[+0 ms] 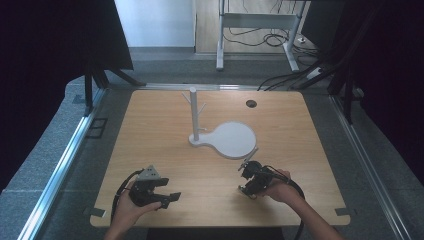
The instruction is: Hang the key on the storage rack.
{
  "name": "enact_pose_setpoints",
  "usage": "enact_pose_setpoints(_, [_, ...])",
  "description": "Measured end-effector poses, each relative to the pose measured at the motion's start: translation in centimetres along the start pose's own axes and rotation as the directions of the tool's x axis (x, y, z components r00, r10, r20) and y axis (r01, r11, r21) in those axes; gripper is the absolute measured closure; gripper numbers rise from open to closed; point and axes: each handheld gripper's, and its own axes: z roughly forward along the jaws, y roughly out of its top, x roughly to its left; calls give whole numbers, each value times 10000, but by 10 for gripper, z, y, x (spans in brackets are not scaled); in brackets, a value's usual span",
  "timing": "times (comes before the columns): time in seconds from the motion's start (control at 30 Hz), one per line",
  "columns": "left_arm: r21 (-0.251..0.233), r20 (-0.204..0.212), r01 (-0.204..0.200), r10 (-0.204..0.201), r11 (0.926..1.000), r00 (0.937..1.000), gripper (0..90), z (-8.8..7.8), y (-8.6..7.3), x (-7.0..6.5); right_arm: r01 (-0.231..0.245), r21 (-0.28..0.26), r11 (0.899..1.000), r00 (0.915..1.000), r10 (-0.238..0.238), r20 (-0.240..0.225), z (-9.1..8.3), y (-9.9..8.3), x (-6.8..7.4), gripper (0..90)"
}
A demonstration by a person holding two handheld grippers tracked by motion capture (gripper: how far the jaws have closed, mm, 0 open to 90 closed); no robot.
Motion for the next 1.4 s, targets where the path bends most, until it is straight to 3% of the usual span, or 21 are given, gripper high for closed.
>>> enact_pose_setpoints(0.4, [3,-3,1,-1,10000,10000,275,0,0,0,142,470,9988,9997,-152,197,8,1,3,844])
enact_pose_setpoints(0.63, [26,-16,-2,2,10000,10000,276,1,0,0,265,558,9981,9993,-278,237,6,-1,4,850])
enact_pose_setpoints(1.4, [2,-8,5,-5,10000,10000,276,0,0,0,37,-603,9982,9980,2,638,-33,8,-6,852])
